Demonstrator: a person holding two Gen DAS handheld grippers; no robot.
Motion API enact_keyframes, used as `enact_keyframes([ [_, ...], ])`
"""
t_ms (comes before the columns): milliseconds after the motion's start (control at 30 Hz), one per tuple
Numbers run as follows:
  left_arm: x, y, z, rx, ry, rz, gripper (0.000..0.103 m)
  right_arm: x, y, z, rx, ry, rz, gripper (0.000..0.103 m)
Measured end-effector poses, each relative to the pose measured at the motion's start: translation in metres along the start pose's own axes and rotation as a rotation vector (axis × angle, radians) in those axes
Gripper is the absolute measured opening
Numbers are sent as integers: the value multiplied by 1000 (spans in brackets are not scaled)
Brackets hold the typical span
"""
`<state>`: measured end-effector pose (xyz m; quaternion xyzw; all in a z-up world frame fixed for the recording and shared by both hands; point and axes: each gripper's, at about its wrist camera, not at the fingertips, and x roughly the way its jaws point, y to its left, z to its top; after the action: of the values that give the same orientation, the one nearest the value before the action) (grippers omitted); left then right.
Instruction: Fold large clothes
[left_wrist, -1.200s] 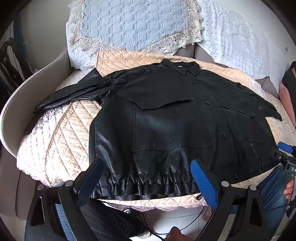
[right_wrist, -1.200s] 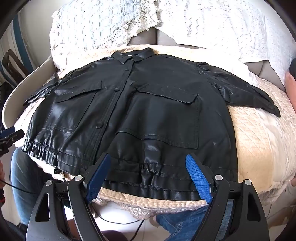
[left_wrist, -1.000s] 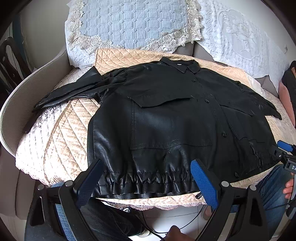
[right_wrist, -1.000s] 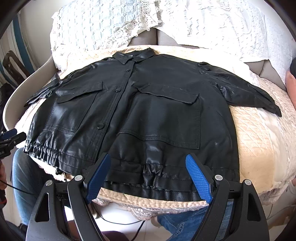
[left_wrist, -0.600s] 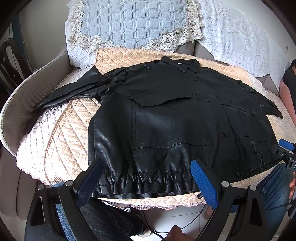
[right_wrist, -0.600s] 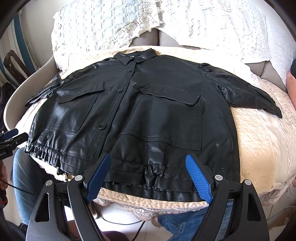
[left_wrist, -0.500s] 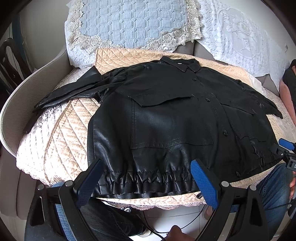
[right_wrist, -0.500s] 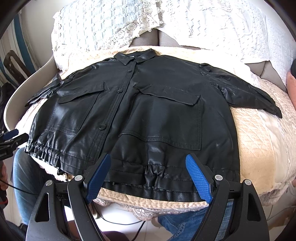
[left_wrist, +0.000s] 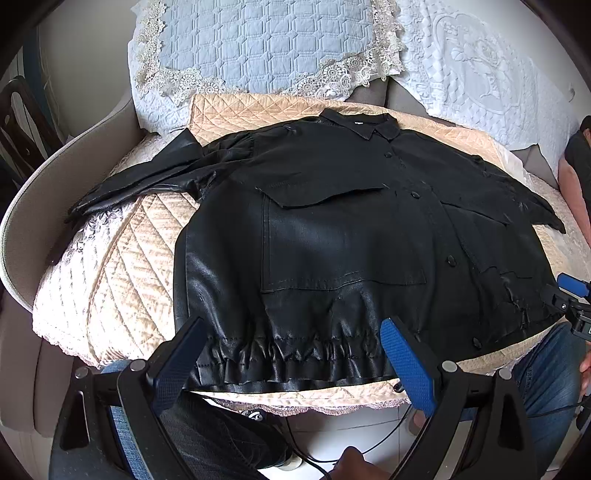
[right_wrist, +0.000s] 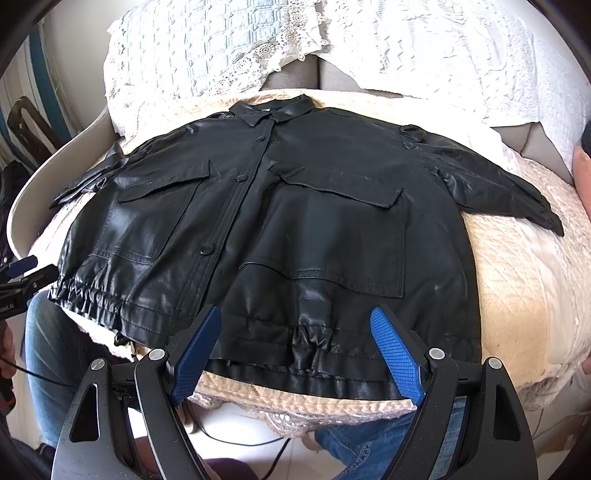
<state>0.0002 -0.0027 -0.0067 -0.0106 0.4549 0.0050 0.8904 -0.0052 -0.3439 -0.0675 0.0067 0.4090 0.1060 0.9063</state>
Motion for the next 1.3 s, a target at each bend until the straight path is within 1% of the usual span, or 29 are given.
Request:
enact_keyframes([
  [133,2,-1,0,2,-16,4,96,0,0,0,-2,1,-1,84],
  [433,4,0,0,-4,-5,-3,96,3,3,1,-8,5,0,84],
  [600,6,0,-1,1,2,8,96,3,4,1,-6,1,4,84],
  [800,6,0,-1,-8,0,-11,96,3,5,2,-8,0,4,84],
  [1300,8,0,-1,-4,2,3,96,5,6,3,-15,0,3,84],
])
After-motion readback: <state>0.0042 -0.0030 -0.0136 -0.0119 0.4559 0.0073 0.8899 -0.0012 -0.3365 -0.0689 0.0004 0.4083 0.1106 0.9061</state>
